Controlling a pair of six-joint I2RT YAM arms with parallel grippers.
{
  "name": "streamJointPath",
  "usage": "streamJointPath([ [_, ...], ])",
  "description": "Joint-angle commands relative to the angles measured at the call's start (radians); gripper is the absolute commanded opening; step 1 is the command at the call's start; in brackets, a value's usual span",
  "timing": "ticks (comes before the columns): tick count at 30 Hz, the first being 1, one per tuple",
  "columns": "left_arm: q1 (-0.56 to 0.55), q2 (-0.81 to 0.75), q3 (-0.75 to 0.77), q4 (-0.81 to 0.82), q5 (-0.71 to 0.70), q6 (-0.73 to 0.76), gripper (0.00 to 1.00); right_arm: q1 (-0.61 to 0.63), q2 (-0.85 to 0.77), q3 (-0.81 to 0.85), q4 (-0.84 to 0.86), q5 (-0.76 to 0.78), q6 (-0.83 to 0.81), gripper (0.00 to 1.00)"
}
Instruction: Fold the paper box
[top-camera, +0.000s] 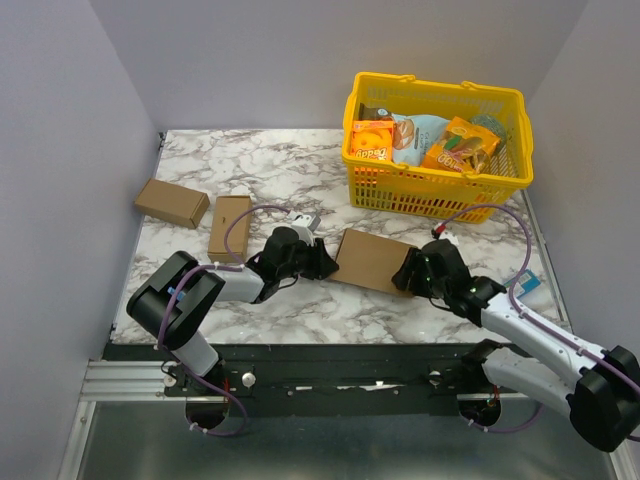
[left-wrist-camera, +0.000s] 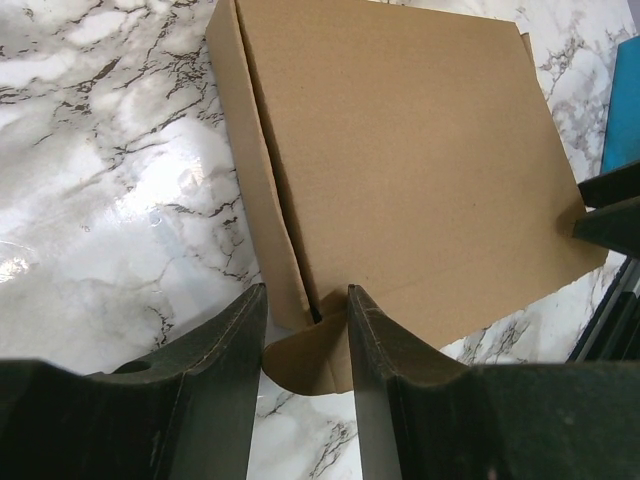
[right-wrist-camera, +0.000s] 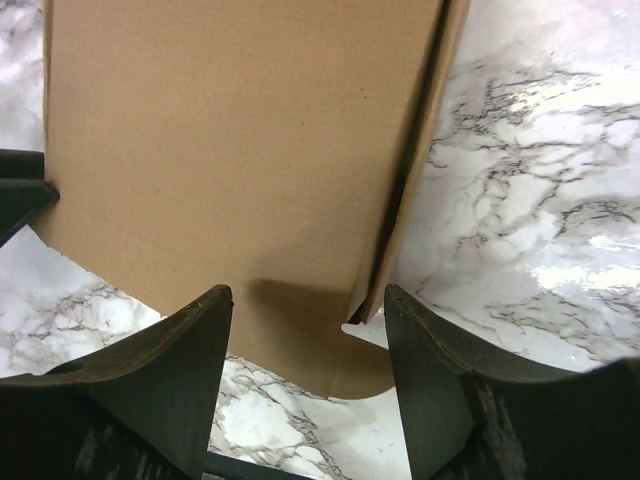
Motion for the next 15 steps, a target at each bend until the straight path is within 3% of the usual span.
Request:
streamJointPath([
  [1, -0.008, 0.020, -0.012, -0.012, -0.015, 0.026, 0.45, -0.005, -0.048, -0.016, -0.064, 0.073, -0.028, 0.65],
  [8, -0.008, 0.019, -0.014, -0.014, -0.012, 0.029, 0.44, -0.020, 0.009, -0.024, -0.049, 0.099, -0.023, 0.51],
  [12, -0.008, 0.016, -0.017, -0.012, -0.012, 0.029, 0.44, -0.031, 0.051, -0.039, -0.029, 0.087, -0.022, 0.30],
  [15, -0.011, 0.017, -0.020, 0.004, -0.003, 0.027, 0.44, -0.033, 0.089, -0.027, -0.027, 0.087, -0.009, 0.27],
])
